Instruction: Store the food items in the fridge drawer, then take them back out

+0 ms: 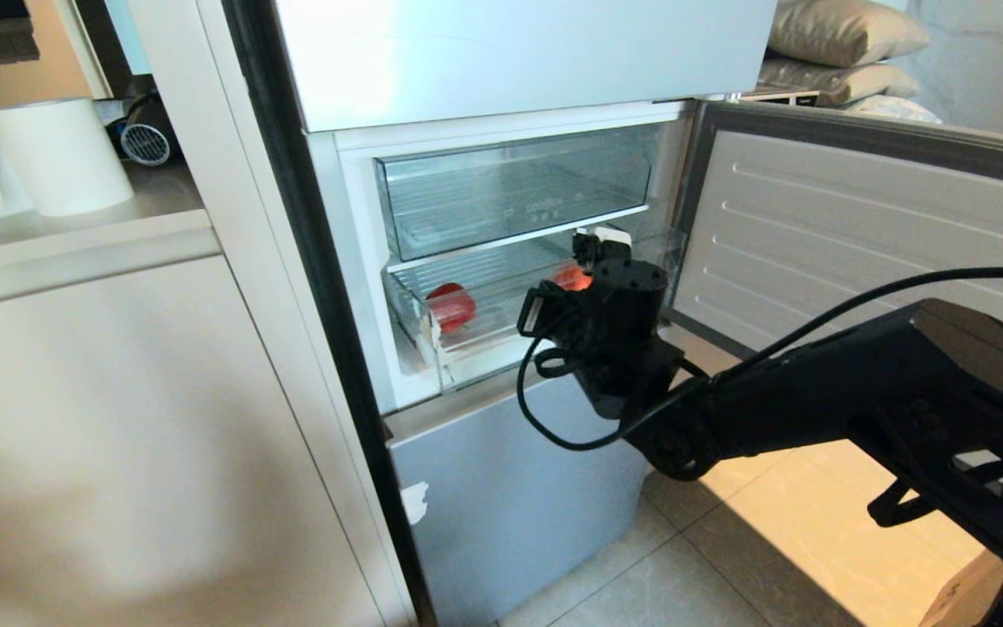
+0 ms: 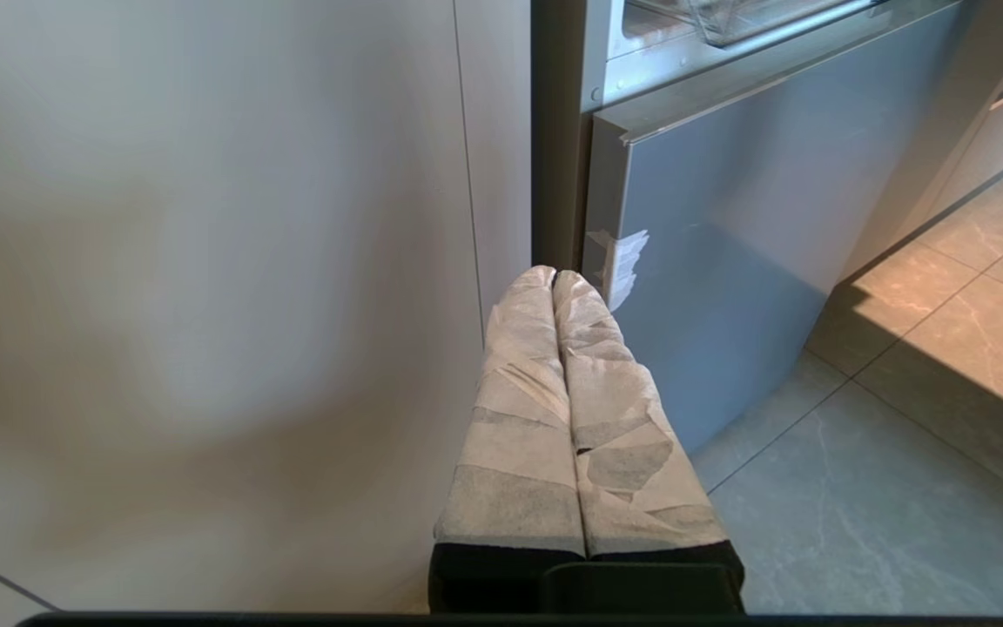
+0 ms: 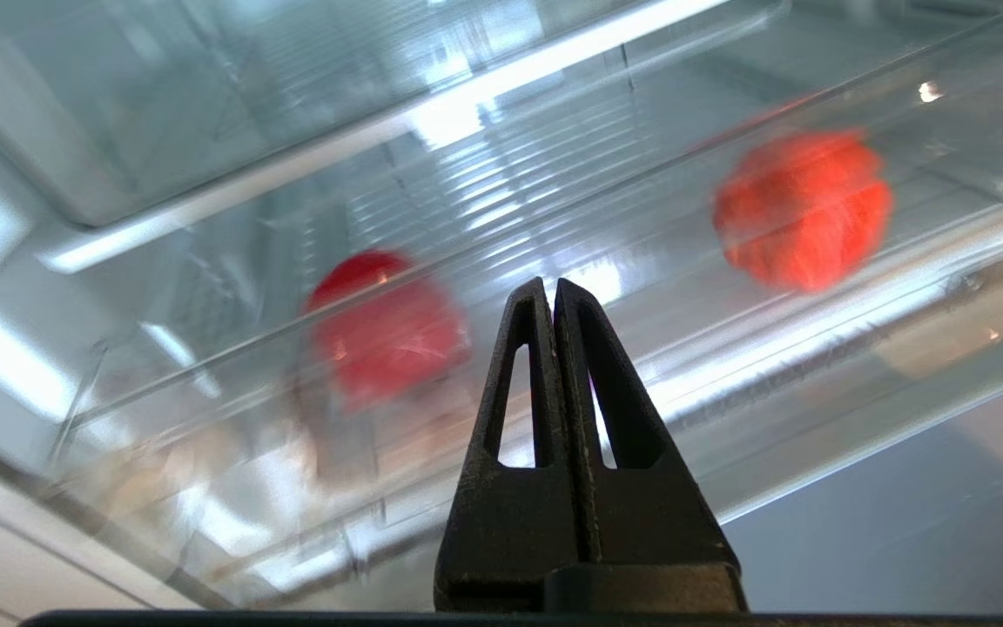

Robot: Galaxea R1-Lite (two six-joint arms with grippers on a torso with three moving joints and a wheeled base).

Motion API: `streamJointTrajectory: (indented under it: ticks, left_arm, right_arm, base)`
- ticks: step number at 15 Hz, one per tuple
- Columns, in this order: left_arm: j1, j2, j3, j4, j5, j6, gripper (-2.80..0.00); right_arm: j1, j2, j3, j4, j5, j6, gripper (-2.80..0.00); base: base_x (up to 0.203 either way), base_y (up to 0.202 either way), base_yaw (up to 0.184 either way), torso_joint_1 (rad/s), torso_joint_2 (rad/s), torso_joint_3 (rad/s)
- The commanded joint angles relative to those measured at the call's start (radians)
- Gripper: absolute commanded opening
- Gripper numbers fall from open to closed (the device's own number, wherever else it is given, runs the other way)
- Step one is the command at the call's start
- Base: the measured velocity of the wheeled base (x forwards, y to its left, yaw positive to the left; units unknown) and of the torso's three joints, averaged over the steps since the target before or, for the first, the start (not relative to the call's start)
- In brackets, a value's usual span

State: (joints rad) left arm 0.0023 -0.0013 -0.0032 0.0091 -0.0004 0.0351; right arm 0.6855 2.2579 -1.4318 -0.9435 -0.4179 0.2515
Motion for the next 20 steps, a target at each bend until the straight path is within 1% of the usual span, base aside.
streamJointTrajectory:
  ticks: [1,2,3,4,6,8,10,12,15,19,20]
  left_arm:
    - [0.001,0.000,0.000,0.000,0.000,0.000,-2.80]
    - [0.001,0.000,0.000,0.000,0.000,0.000,-2.80]
    - [0.001,0.000,0.000,0.000,0.000,0.000,-2.80]
    - [0.001,0.000,0.000,0.000,0.000,0.000,-2.80]
    - [0.001,0.000,0.000,0.000,0.000,0.000,-2.80]
    - [0.001,0.000,0.000,0.000,0.000,0.000,-2.80]
    - [0.001,0.000,0.000,0.000,0.000,0.000,-2.80]
    - [0.001,0.000,0.000,0.000,0.000,0.000,-2.80]
    - [0.001,0.000,0.000,0.000,0.000,0.000,-2.80]
    - [0.001,0.000,0.000,0.000,0.000,0.000,-2.80]
    - [0.001,0.000,0.000,0.000,0.000,0.000,-2.80]
  right_arm:
    - [0.012,-0.056,0.131,-0.027,-0.008,-0.001,-2.80]
    - [0.019,-0.115,0.224,-0.029,-0.009,-0.003,-2.80]
    - [0.024,-0.156,0.287,-0.031,-0.009,-0.004,-2.80]
    - [0.028,-0.176,0.322,-0.033,-0.009,-0.005,-2.80]
    - [0.025,-0.159,0.324,-0.034,-0.004,-0.006,-2.80]
    - [0.019,-0.099,0.282,-0.036,0.042,-0.003,-2.80]
    - [0.016,-0.007,0.168,-0.036,0.078,0.007,-2.80]
    - [0.015,0.096,0.041,-0.034,0.089,0.010,-2.80]
    - [0.014,0.215,-0.129,-0.029,0.098,0.006,-2.80]
    - [0.008,0.355,-0.441,-0.023,0.100,-0.002,-2.80]
    - [0.006,0.394,-0.498,-0.007,0.100,-0.011,-2.80]
  base:
    - [0.000,0.000,0.000,0.000,0.00,0.000]
    - [0.000,0.000,0.000,0.000,0.00,0.000]
    - [0.000,0.000,0.000,0.000,0.00,0.000]
    - [0.000,0.000,0.000,0.000,0.00,0.000]
    - [0.000,0.000,0.000,0.000,0.00,0.000]
    - [0.000,0.000,0.000,0.000,0.00,0.000]
    - [0.000,0.000,0.000,0.000,0.00,0.000]
    - [0.000,0.000,0.000,0.000,0.00,0.000]
    - [0.000,0.000,0.000,0.000,0.00,0.000]
    - [0.000,0.000,0.000,0.000,0.00,0.000]
    - [0.000,0.000,0.000,0.000,0.00,0.000]
